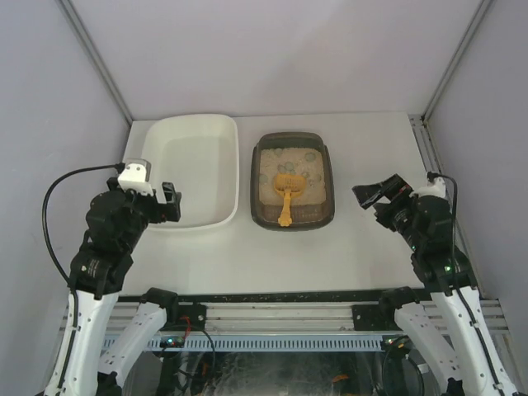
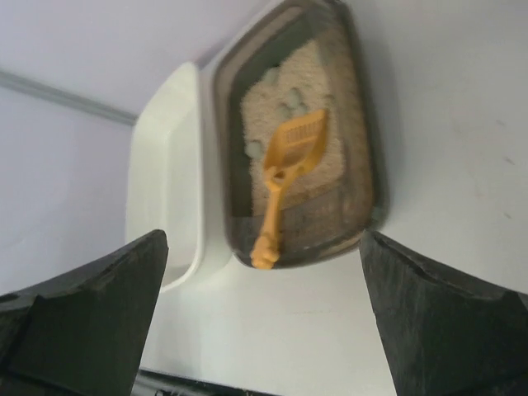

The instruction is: Clean the litter box

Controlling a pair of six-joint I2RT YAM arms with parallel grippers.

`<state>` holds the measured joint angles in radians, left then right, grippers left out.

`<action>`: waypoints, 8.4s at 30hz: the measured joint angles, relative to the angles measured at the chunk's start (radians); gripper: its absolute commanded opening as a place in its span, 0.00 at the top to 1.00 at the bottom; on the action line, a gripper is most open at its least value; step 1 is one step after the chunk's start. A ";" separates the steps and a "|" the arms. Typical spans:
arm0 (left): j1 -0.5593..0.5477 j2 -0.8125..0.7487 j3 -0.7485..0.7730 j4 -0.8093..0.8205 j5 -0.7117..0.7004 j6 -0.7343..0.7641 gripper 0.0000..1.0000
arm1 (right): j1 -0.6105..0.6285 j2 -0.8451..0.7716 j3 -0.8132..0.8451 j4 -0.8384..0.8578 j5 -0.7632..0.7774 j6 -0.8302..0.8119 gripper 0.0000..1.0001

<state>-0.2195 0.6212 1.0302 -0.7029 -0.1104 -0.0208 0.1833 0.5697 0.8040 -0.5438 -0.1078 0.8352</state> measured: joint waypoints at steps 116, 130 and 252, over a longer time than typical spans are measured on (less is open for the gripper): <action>-0.112 1.564 1.070 -0.003 0.603 -0.321 0.27 | 0.516 1.151 0.650 -0.186 0.263 -0.340 1.00; -0.123 1.590 1.024 0.014 0.712 -0.404 0.33 | 0.537 1.103 0.652 -0.153 0.325 -0.377 1.00; -0.317 0.927 0.404 0.157 -0.193 -0.401 0.00 | 0.345 1.107 0.471 -0.130 0.085 -0.552 1.00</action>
<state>-0.5365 1.5486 1.4342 -0.5457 -0.3031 -0.4217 0.5282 1.6768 1.2747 -0.6743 -0.0223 0.2832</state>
